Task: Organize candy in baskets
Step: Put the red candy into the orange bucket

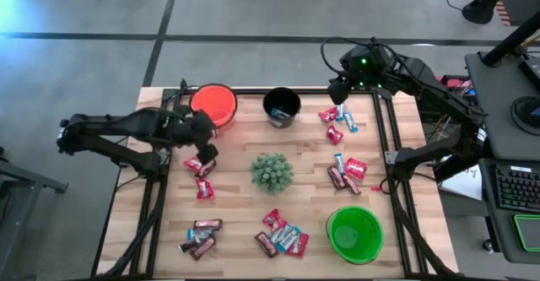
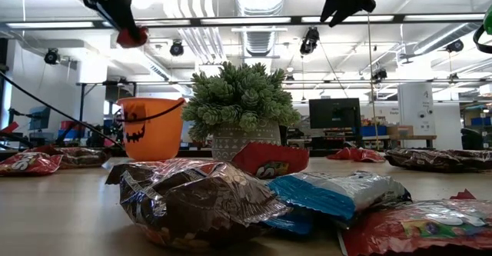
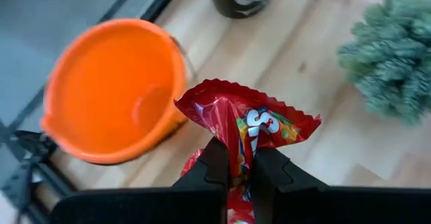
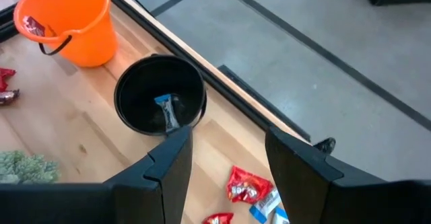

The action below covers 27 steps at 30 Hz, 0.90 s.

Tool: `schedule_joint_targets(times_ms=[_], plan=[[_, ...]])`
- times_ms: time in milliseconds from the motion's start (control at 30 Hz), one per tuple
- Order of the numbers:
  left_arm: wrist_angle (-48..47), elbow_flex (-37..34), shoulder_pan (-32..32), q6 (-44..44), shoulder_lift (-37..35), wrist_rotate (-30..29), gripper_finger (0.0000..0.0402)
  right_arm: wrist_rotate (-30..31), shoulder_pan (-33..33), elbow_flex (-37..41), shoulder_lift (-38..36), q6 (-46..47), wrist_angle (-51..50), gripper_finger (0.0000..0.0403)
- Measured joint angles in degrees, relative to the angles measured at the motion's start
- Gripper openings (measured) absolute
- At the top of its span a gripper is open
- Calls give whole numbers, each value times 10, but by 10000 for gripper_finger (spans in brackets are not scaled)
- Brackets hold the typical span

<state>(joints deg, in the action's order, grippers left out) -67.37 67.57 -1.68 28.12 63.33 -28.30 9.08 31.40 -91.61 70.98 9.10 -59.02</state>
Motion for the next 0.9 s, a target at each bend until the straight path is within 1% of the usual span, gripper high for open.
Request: schedule_joint_targets(times_ms=[133, 333, 567, 700, 900], plan=[[1, -1, 41, -36, -11, -8, 2, 0, 0, 0, 0, 4, -12, 180], [5, -17, 117, -104, -22, -3, 2, 0, 0, 0, 0, 8, -11, 180], [80, -17, 217, -226, -26, 57, 2, 0, 0, 0, 0, 10, -11, 180], [117, -17, 283, -276, -19, 99, 2, 0, 0, 0, 0, 10, -12, 180], [144, -17, 381, -316, -3, 218, 8, 0, 0, 0, 0, 10, -23, 180]])
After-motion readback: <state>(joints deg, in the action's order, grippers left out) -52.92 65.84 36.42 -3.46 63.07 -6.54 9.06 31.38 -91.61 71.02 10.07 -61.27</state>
